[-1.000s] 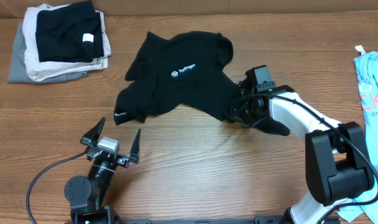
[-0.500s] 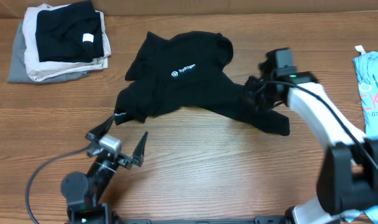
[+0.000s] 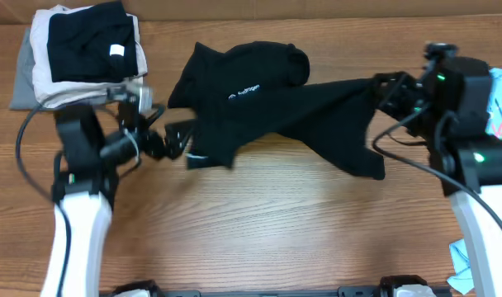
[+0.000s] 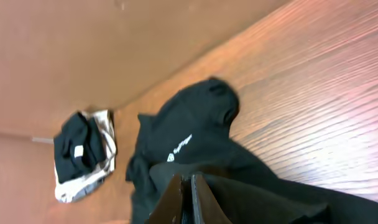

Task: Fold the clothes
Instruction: 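Grasp the left part of the black shirt with the left gripper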

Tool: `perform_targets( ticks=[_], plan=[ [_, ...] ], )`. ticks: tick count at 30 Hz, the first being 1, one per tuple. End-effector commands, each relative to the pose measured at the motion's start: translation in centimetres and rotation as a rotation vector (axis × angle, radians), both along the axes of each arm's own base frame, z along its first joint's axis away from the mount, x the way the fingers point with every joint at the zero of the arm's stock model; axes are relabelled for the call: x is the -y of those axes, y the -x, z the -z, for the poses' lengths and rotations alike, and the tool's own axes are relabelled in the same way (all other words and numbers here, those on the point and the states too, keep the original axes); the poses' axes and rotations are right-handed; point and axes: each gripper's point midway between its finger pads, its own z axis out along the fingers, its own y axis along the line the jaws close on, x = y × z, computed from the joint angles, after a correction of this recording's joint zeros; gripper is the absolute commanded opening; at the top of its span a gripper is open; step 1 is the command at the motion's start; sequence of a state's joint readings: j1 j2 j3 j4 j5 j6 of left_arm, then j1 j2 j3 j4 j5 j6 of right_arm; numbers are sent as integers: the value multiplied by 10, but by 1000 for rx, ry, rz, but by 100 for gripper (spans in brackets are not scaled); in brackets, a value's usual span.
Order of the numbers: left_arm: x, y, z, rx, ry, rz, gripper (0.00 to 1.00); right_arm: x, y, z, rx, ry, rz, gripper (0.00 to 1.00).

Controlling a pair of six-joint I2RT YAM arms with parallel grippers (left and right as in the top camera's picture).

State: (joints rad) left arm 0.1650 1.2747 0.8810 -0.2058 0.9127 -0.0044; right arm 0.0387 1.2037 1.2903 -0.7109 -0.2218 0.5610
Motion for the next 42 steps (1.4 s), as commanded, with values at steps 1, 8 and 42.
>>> perform_targets(
  ticks=[1,8,42],
  plan=[
    [18,-5,-5,-121,192,129,100,12,5,-14,26,10,48,4],
    [31,-5,44,-350,277,162,100,20,4,-2,-15,36,84,4],
    [-12,14,225,-813,-399,-313,85,20,6,2,-36,37,84,4]
  ],
)
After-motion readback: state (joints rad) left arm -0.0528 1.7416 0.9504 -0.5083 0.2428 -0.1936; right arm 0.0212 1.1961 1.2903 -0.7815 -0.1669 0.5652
